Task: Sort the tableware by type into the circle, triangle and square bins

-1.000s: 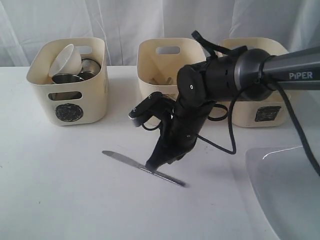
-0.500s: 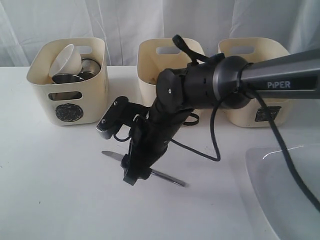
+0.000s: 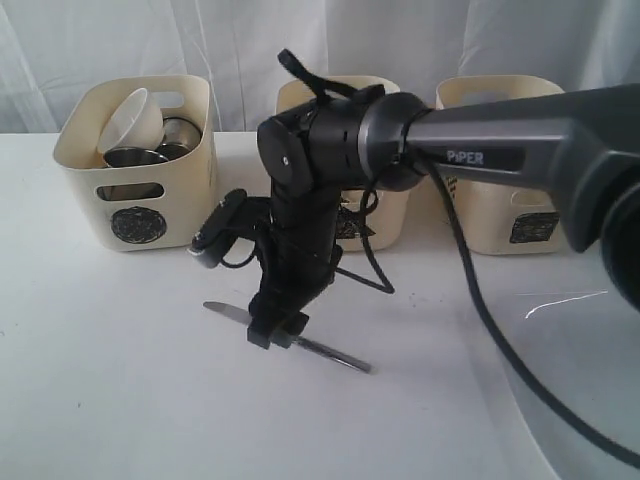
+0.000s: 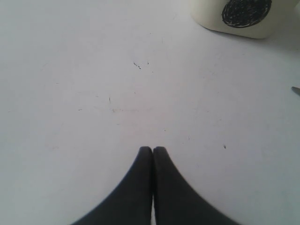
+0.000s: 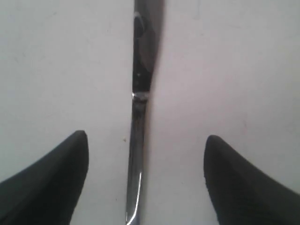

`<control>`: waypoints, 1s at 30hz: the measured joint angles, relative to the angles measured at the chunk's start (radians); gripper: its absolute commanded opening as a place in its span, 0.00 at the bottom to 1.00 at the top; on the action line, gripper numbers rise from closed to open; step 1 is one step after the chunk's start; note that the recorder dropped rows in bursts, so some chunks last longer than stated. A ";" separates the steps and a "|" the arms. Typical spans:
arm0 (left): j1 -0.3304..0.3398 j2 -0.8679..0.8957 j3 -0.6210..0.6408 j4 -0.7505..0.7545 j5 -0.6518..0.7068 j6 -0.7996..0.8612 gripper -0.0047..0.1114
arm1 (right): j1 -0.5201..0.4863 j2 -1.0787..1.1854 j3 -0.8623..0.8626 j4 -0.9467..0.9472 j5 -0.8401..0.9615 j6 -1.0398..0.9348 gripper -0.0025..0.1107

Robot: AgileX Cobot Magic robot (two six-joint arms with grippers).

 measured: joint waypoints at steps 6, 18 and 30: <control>0.000 0.000 0.000 0.000 0.000 0.000 0.04 | 0.000 0.070 0.000 0.060 0.010 -0.002 0.49; 0.000 0.000 0.000 0.000 0.000 0.000 0.04 | 0.000 0.120 -0.027 0.051 0.020 -0.032 0.02; 0.000 0.000 0.000 0.000 0.000 0.000 0.04 | 0.000 0.074 -0.009 0.067 -0.006 -0.005 0.02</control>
